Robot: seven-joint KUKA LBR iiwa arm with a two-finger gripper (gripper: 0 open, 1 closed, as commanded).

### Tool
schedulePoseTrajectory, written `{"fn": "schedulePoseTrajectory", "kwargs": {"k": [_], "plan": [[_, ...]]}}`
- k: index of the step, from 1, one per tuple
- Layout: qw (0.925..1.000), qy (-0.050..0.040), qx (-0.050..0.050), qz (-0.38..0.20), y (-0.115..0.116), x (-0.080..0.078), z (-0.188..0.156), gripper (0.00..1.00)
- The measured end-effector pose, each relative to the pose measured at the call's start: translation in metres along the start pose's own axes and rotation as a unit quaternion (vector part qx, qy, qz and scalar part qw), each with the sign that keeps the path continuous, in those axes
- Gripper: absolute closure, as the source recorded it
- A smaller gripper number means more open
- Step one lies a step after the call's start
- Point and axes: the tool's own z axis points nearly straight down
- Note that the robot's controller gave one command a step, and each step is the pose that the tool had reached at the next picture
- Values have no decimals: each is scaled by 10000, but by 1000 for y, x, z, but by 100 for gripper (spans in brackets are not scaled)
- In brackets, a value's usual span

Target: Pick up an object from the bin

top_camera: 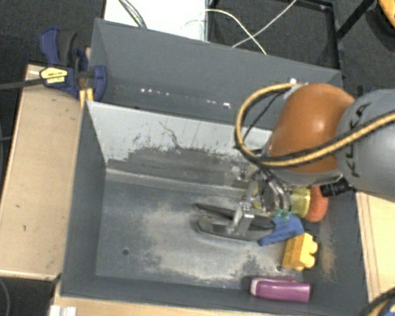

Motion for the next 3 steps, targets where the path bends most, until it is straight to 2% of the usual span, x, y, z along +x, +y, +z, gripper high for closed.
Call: {"fn": "schedulePoseTrajectory", "kwargs": {"k": [1,2,3], "plan": [[10000,-43,-1,7,0,-2,-5,0],[9994,3,-2,360,-54,8,62,0],[9986,-63,-4,532,-65,4,20,0]]}}
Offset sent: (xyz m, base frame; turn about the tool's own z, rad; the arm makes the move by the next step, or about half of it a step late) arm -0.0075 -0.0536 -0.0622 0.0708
